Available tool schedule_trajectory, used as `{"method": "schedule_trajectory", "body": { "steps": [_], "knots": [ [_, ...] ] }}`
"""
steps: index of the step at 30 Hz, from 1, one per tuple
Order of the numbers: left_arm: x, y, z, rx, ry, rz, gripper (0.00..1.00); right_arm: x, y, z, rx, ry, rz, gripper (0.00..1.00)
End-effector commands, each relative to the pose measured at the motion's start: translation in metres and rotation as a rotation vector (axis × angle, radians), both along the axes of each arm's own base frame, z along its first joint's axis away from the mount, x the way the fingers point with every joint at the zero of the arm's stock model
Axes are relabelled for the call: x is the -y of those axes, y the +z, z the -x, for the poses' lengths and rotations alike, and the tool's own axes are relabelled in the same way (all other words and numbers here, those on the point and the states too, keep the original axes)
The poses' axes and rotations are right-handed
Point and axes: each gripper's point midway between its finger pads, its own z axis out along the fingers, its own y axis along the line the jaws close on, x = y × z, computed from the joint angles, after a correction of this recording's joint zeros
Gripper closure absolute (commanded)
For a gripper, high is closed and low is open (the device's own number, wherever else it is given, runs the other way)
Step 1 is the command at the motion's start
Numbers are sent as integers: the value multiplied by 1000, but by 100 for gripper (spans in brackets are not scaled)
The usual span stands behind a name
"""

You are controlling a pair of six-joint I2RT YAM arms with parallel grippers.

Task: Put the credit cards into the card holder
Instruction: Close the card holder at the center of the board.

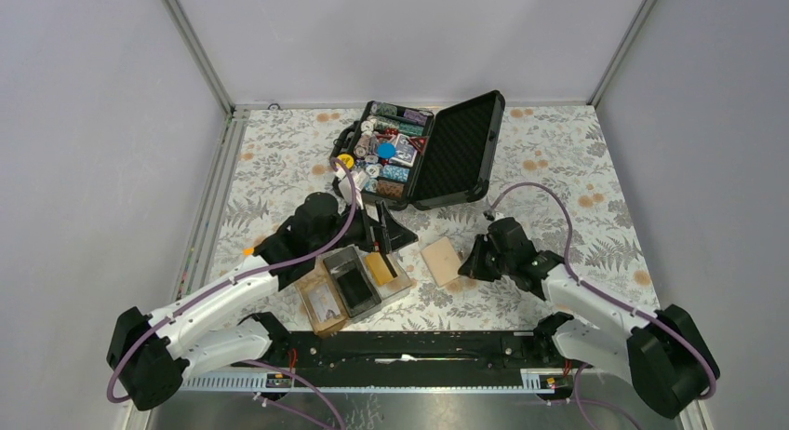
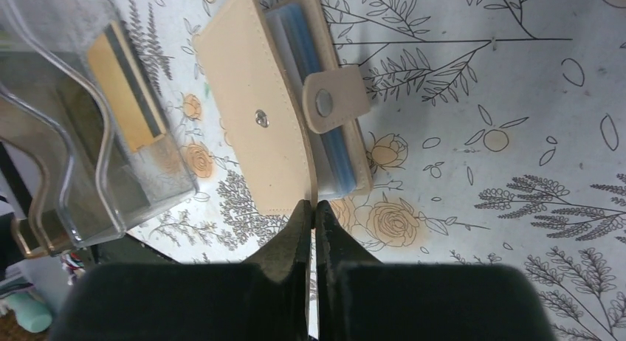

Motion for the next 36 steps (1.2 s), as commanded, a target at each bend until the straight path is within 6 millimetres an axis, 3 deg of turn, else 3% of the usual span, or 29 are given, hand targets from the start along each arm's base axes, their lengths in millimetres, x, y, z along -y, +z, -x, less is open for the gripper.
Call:
{"method": "schedule_trajectory", "body": {
  "steps": [1, 3, 6, 12, 18, 23, 27, 30, 33, 36],
  "knots": [
    [1, 27, -5, 86, 20, 70, 3, -6, 15, -8, 84, -63, -112, 100],
    [2, 28, -5, 89, 20, 82, 3, -9, 18, -5, 91, -73, -155, 100],
    [5, 39, -5, 96, 19, 136, 3, -19, 42, -8, 163, -74, -279, 100],
    [11, 60, 1, 94, -10, 221, 3, -32, 127, -3, 422, -17, -579, 100],
    [19, 83, 13, 72, -61, 356, 2, -38, 204, 13, 595, 97, -741, 100],
    [26, 80, 21, 11, -88, 396, 2, -46, 255, 28, 697, 213, -856, 100],
    [26, 62, 18, -47, -49, 378, 1, -49, 266, 23, 720, 228, -837, 100],
    [25, 44, 15, -80, -26, 349, 1, -48, 246, 10, 677, 190, -730, 100],
    [29, 28, 13, -124, -24, 319, 1, -53, 238, 20, 658, 242, -775, 100],
    [36, 23, 14, -180, -37, 357, 1, -57, 244, 28, 678, 295, -832, 100]
  ]
}}
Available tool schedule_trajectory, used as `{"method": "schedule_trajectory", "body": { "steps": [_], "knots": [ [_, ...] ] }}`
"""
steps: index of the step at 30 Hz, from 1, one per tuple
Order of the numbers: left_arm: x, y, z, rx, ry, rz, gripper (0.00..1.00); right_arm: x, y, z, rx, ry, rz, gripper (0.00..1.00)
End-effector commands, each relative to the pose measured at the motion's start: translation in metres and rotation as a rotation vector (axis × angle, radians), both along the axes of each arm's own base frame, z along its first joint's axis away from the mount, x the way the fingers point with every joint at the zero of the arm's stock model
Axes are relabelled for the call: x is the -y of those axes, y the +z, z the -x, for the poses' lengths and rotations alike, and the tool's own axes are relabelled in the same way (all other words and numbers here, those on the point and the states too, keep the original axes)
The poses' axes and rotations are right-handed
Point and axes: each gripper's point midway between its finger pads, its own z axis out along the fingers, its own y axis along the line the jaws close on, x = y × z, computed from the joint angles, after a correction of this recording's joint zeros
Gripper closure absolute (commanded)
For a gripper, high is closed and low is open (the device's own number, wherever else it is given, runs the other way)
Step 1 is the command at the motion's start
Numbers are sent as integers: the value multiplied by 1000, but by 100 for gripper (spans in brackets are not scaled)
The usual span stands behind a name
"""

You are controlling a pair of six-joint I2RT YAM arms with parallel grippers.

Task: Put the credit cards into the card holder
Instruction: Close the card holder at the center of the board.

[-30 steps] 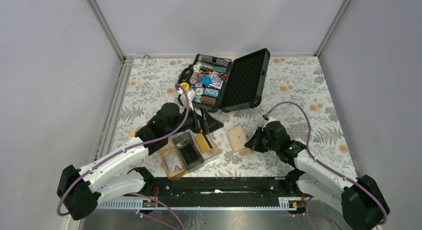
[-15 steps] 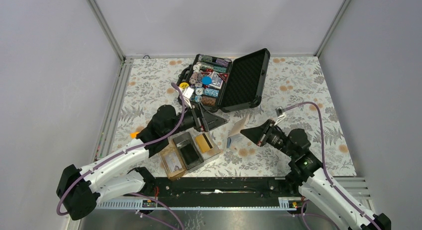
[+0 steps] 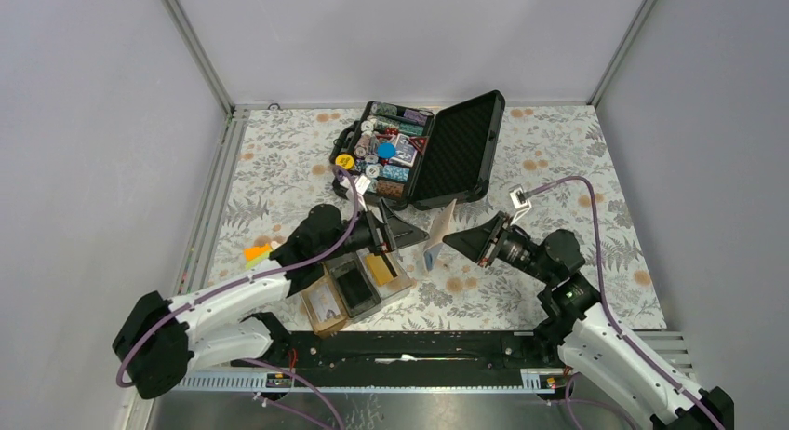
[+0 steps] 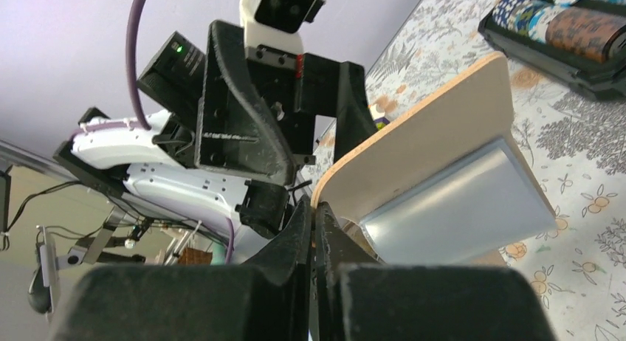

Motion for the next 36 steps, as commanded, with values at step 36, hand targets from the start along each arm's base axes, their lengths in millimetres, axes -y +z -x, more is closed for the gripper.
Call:
{"method": "schedule_trajectory", "body": {
  "steps": [36],
  "knots": [
    [76, -106, -47, -157, -15, -254, 22, 111, -245, -21, -626, -668, 513, 83]
  ]
}}
